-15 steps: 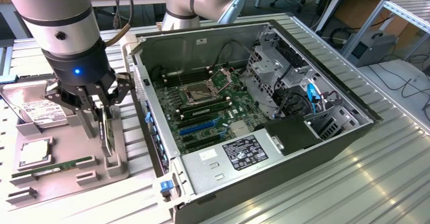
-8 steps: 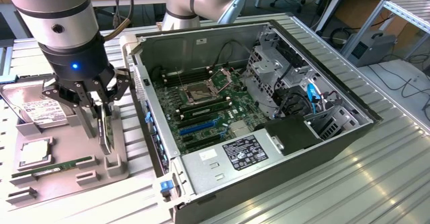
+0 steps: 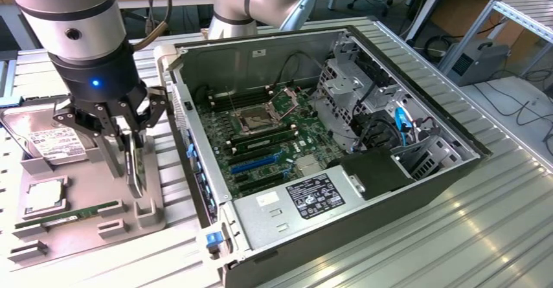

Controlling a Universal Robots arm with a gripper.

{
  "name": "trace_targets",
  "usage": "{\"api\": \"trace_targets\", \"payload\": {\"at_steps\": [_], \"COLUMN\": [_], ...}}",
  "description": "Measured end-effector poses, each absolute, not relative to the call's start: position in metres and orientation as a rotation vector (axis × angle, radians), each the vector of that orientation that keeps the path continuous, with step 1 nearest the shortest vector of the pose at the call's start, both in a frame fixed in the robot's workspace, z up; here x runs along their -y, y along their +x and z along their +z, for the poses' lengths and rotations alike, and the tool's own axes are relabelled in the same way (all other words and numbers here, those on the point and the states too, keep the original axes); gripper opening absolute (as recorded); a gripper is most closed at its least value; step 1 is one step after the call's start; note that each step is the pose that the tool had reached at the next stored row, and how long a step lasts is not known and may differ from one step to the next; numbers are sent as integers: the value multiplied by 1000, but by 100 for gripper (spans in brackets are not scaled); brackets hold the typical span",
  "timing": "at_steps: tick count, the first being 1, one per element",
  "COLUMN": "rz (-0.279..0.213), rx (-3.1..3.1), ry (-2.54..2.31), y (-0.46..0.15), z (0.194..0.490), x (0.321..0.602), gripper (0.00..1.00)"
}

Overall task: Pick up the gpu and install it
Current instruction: 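Pick up the gpu and move the gpu toward the slot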

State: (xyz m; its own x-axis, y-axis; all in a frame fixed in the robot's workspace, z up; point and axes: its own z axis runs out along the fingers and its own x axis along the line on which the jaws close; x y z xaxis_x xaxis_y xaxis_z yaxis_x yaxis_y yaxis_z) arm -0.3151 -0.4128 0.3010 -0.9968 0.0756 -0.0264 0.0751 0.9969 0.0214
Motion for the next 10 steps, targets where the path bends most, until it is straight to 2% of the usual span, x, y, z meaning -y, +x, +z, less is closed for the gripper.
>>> {"api": "trace_targets", "payload": {"at_steps": [10], "rz": [32], "rx": [-3112], "ry": [117], "y": [-315], "z": [310], "x": [413], "gripper": [27]}}
